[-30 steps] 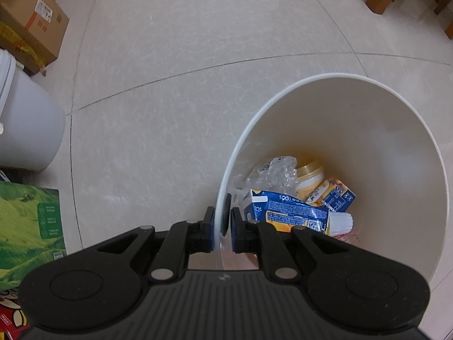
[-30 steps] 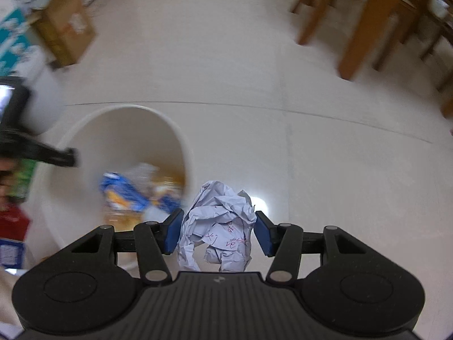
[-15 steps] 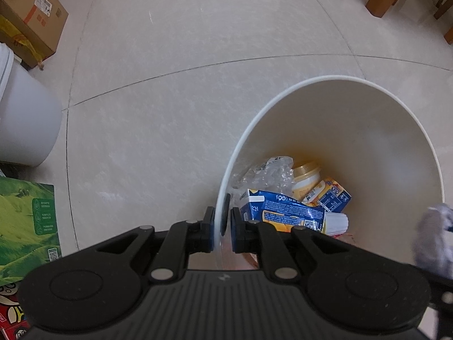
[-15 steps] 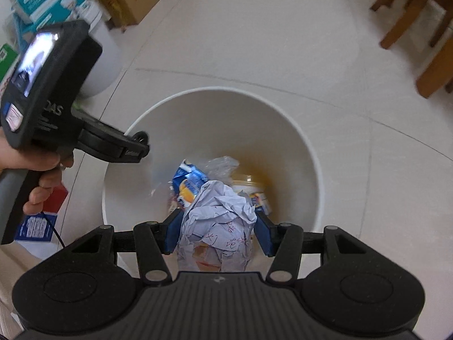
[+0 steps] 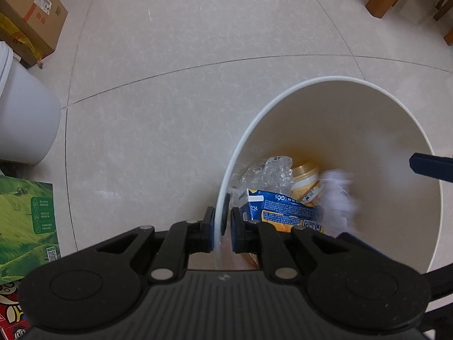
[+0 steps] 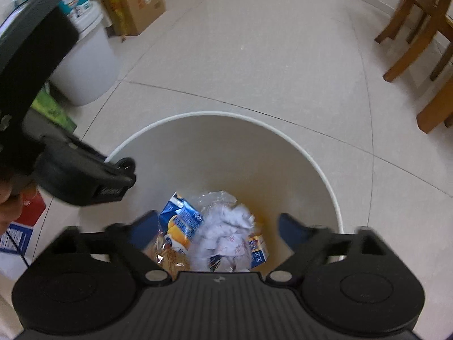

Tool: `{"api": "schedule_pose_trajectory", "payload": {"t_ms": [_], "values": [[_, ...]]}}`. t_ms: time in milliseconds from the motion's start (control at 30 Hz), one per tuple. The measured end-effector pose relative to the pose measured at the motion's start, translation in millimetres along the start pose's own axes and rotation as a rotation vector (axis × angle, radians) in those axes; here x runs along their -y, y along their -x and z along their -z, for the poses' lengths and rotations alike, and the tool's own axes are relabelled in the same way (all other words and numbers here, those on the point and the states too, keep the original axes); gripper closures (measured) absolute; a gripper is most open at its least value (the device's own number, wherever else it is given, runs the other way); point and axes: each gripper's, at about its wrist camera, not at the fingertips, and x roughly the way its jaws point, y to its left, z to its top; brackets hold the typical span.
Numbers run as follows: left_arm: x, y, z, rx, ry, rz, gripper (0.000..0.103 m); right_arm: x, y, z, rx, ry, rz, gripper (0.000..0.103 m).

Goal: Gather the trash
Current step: 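Carry the crumpled paper over the bin and open the right gripper, then open the left gripper to release the bin rim and withdraw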

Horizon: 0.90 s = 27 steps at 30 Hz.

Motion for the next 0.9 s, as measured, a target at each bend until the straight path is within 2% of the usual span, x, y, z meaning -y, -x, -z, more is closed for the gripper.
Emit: {"api": "schedule_pose_trajectory", "payload": {"t_ms": [100,467,567,733,900], "values": [[-0.6,-0.1,-0.3,0.0,-0.002,0.002,0.095,4.7,6.4,-0.9,-0.003,-0.012,0.005,0.003],[0.8,-0.3,2.3,0.007,-0.006,-0.001,0.095,13.4,72.1,24.6,-0.031,-0.017,0.146,0.0],[0.6,-0.6,2.0,0.006,-0.002,0.0,0.095,11.3,86.7,43.5,-0.016,-0.066,0.174,0.0],[1.3,0.0,2.5,0.011,-0.006,-0.003,0.095,11.5,94.4,81.3,-0.029,-0.204,0.136,0.0],[2.8,0.9,4.7,0.019,-0.008,-0.011,0.095,6.1,92.0,99.1,-0.029,-0.326,0.127,0.0]]}}
